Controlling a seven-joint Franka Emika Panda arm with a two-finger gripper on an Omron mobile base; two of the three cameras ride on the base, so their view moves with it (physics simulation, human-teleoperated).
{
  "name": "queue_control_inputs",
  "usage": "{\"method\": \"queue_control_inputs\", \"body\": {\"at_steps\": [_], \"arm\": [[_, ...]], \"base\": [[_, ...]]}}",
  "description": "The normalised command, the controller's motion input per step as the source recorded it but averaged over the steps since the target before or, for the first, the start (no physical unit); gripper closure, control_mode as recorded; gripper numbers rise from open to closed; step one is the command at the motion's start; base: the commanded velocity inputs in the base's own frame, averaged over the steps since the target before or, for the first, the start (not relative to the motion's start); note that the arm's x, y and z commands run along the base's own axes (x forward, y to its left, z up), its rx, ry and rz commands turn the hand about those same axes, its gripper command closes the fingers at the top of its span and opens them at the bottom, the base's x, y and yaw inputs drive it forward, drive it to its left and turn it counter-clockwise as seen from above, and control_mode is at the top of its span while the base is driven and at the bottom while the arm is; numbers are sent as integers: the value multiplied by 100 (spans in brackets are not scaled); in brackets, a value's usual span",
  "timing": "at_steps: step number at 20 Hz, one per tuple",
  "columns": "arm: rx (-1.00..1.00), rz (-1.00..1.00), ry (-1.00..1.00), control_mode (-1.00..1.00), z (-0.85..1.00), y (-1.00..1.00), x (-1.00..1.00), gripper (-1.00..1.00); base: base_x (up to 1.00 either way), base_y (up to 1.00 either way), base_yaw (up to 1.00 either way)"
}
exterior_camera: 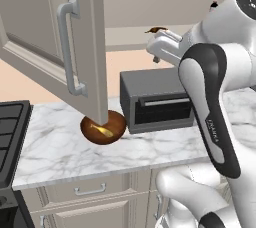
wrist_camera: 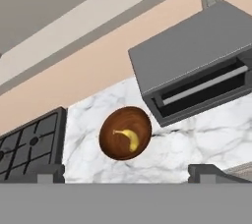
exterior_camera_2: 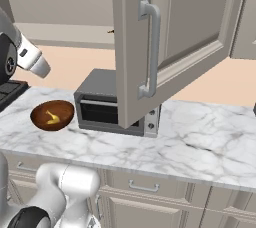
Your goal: Open the cabinet. Pick the banana and banana from the cabinet and place them into the bowl. Then close the cabinet.
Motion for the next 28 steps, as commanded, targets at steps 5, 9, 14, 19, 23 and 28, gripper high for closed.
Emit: {"method": "queue_control_inputs", "body": {"at_steps": [5, 9, 14, 19, 23, 28], "arm": [[0, 5, -25, -100, 19, -38, 0, -100], [-1, 9, -21, -100, 9, -50, 3, -100], [0, 11, -21, -100, 11, -56, 4, -100], [-6, 1, -4, -100, 26, 2, 6, -100], [-16, 0, 0, -100, 22, 16, 0, -100], [-24, -5, 4, -100, 6, 24, 0, -100]], "base": [[0, 0, 0], [0, 0, 0], [0, 0, 0], [0, 0, 0], [0, 0, 0], [0, 0, 0]]}}
